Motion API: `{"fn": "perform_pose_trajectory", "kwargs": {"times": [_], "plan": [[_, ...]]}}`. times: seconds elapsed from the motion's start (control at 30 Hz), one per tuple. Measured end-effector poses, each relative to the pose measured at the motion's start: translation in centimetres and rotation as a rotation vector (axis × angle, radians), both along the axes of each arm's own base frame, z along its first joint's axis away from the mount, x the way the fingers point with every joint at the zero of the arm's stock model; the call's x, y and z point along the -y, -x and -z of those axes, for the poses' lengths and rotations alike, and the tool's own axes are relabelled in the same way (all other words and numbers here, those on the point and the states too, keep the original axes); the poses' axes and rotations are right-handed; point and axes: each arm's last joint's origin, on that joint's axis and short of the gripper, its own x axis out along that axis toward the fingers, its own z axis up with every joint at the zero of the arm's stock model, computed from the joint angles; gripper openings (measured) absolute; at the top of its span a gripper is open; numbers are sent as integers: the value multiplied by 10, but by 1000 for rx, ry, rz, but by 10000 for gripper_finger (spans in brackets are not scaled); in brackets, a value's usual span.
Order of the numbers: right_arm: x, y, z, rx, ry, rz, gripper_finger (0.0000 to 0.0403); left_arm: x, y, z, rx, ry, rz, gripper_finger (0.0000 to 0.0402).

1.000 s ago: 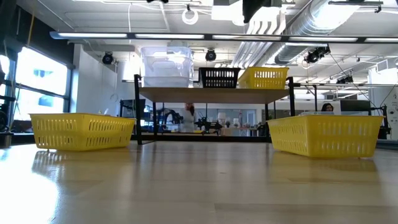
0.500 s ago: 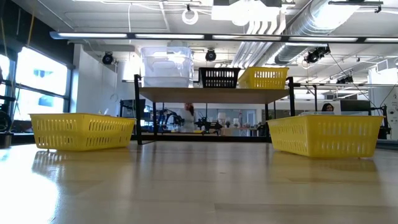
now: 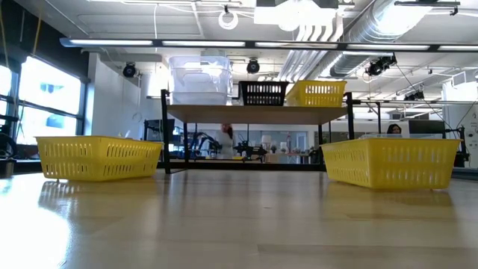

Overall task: Stack baskets on shelf by color
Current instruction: Stack the right yellow bin on top of the yellow bin

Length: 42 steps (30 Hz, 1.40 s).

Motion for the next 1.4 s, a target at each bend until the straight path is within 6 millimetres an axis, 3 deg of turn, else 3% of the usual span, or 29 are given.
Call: {"fn": "perform_pose_trajectory", "kwargs": {"times": [0.3, 0.53, 0.8, 1.07, 1.4], "plan": [[-22, 9, 4, 43, 88, -14, 87, 35, 12, 3, 20, -102, -32, 130], [-21, 9, 3, 41, 108, -95, 87, 51, 13, 33, 2, -85, -73, 130], [-7, 8, -2, 45, 137, -203, 87, 52, 13, 67, 53, 42, -147, 130], [24, 54, 7, -16, 172, -137, 87, 51, 21, 105, 90, 148, -223, 130], [56, 111, 30, 177, -14, -125, 87, 52, 16, 123, 200, 218, -237, 130]]}}
